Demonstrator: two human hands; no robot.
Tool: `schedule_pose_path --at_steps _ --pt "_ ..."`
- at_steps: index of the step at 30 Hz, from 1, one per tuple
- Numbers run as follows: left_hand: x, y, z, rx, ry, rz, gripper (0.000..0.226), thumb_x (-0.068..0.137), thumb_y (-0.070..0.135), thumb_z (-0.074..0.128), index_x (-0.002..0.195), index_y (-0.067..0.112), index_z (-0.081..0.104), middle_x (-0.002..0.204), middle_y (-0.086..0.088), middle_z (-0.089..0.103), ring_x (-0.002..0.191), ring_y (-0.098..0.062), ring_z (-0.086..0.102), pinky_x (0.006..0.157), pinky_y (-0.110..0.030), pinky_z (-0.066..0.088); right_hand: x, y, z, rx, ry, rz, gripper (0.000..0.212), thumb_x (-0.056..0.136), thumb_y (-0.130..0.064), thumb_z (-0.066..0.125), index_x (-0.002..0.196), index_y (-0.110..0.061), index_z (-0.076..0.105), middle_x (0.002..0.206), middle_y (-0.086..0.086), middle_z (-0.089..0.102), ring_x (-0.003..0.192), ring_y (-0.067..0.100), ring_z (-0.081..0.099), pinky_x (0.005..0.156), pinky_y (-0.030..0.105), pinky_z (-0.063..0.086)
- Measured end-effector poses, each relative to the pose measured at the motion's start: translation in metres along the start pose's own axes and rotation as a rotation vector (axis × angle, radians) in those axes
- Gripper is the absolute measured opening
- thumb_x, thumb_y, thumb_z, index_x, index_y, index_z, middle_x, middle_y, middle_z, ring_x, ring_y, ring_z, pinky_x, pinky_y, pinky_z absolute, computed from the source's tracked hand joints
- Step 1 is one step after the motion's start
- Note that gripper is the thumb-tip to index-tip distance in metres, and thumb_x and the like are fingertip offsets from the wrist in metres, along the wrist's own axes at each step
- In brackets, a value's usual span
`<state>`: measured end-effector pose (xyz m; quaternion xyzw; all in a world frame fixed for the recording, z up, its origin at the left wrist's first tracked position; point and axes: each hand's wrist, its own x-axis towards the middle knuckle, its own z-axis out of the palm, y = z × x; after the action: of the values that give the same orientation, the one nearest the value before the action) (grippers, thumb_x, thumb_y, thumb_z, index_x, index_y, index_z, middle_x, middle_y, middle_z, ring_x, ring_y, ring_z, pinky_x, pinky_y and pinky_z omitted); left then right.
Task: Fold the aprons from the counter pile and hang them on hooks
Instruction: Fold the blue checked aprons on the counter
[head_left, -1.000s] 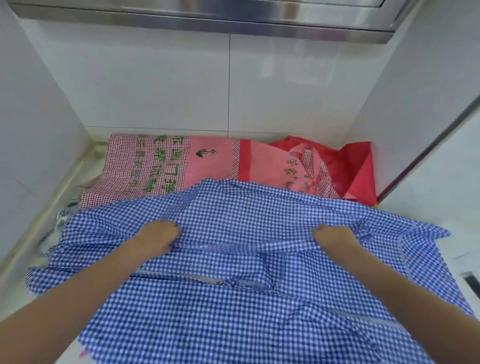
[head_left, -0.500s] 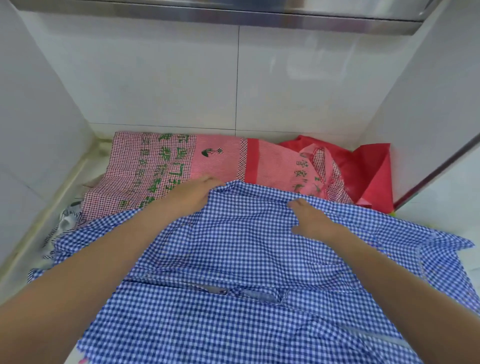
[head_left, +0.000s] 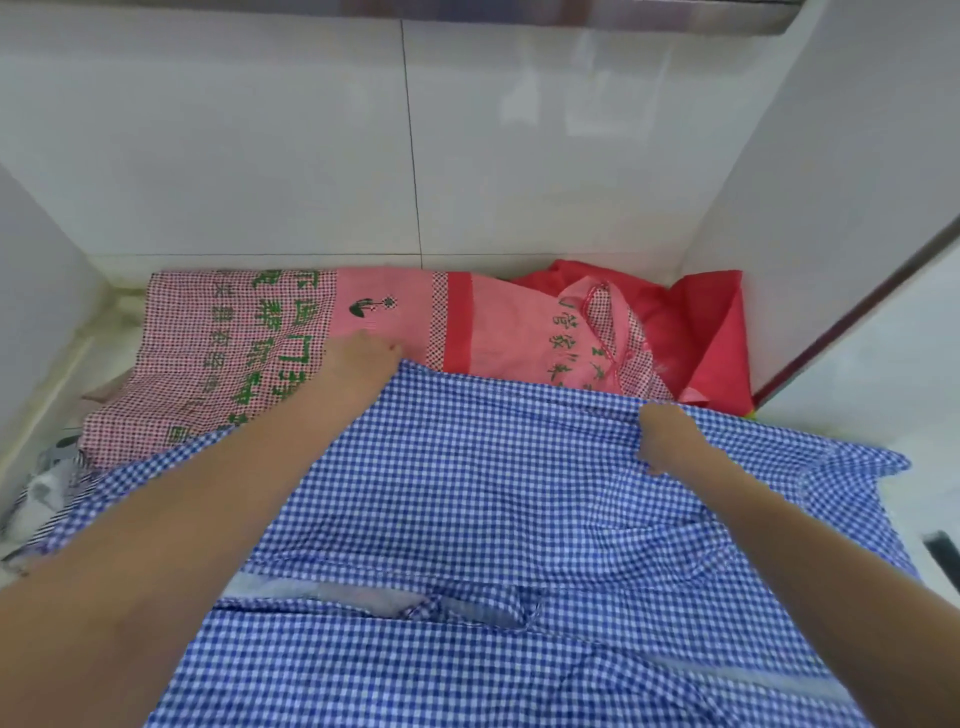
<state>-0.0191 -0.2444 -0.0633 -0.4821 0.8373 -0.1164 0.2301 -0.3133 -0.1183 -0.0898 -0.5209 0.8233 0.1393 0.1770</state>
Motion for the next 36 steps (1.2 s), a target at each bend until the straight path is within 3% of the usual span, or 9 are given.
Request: schedule_pose_path --at_steps 3,8,11,15,21,24,27,31,36 --pt "0.003 0.009 0.003 -0.066 -0.001 0.005 0.047 0.093 0.006 0.049 0.138 0.013 0.039 0.137 -0.004 0.043 0.12 -0.024 0.048 0.091 -0.033 0.046 -0.002 0.01 0.002 -0.06 -0.013 0.012 0.031 0.09 0.003 0.046 0.121 0.001 0.05 0.128 0.018 0.05 0.116 0.033 0.054 0.092 0.039 0.047" --pt "0.004 0.015 0.002 -0.352 0.105 -0.004 0.051 0.09 0.003 0.048 0.138 0.013 0.034 0.135 -0.005 0.04 0.097 -0.022 0.056 0.06 -0.028 0.045 -0.007 0.005 -0.012 -0.145 0.087 -0.043 0.034 0.093 -0.011 0.051 0.126 -0.007 0.047 0.13 0.012 0.049 0.116 0.031 0.054 0.087 0.039 0.046" --pt "0.009 0.025 0.004 -0.382 0.049 0.05 0.066 0.089 0.002 0.048 0.147 0.014 0.019 0.145 -0.007 0.034 0.08 -0.018 0.053 0.056 -0.026 0.045 -0.006 -0.009 -0.018 -0.07 0.197 -0.203 0.061 0.087 -0.022 0.064 0.136 -0.007 0.031 0.134 0.012 0.034 0.107 0.034 0.057 0.074 0.037 0.044" --pt "0.015 0.032 0.007 -0.448 -0.01 0.067 0.059 0.089 -0.002 0.049 0.142 0.011 0.03 0.136 -0.007 0.043 0.09 -0.022 0.056 0.074 -0.034 0.051 0.004 -0.018 -0.007 0.072 0.029 -0.237 0.087 0.082 -0.022 0.072 0.146 -0.006 0.015 0.143 0.015 0.03 0.119 0.034 0.05 0.094 0.041 0.045" --pt "0.012 0.025 0.005 -0.479 -0.026 0.025 0.025 0.089 0.008 0.056 0.113 0.01 0.057 0.11 -0.006 0.061 0.097 -0.025 0.059 0.081 -0.033 0.048 0.01 -0.005 -0.002 0.123 -0.124 -0.066 0.013 0.089 -0.003 0.056 0.102 -0.002 0.053 0.084 0.007 0.059 0.071 0.023 0.069 0.061 0.031 0.054" --pt "0.01 0.02 0.01 -0.47 -0.008 -0.029 0.013 0.09 0.006 0.054 0.101 0.005 0.06 0.096 -0.006 0.06 0.091 -0.028 0.061 0.08 -0.036 0.05 0.013 -0.003 -0.009 0.174 -0.154 -0.035 0.009 0.088 0.0 0.058 0.084 -0.001 0.05 0.08 0.012 0.061 0.045 0.01 0.059 0.041 0.02 0.044" --pt "0.014 0.009 0.01 -0.436 0.143 -0.13 0.023 0.09 0.0 0.047 0.107 0.004 0.062 0.093 -0.012 0.062 0.082 -0.029 0.061 0.072 -0.038 0.051 0.022 -0.006 -0.023 0.223 0.054 -0.065 0.02 0.086 0.002 0.057 0.069 -0.004 0.047 0.076 0.015 0.069 0.072 0.023 0.068 0.059 0.027 0.052" --pt "0.016 -0.008 -0.004 -0.468 0.265 -0.225 0.027 0.091 -0.002 0.045 0.114 0.0 0.059 0.104 -0.02 0.058 0.091 -0.037 0.059 0.077 -0.043 0.049 0.02 -0.017 -0.055 0.282 0.259 -0.1 0.006 0.088 0.003 0.053 0.083 0.002 0.056 0.106 0.024 0.064 0.101 0.036 0.062 0.08 0.036 0.048" --pt "-0.016 -0.004 -0.018 -0.488 0.243 -0.263 0.042 0.089 -0.004 0.046 0.13 0.001 0.043 0.127 -0.022 0.041 0.097 -0.04 0.055 0.075 -0.043 0.045 0.015 -0.021 -0.056 0.257 0.292 -0.132 0.032 0.086 0.007 0.049 0.118 0.008 0.052 0.122 0.025 0.055 0.111 0.037 0.055 0.088 0.036 0.045"
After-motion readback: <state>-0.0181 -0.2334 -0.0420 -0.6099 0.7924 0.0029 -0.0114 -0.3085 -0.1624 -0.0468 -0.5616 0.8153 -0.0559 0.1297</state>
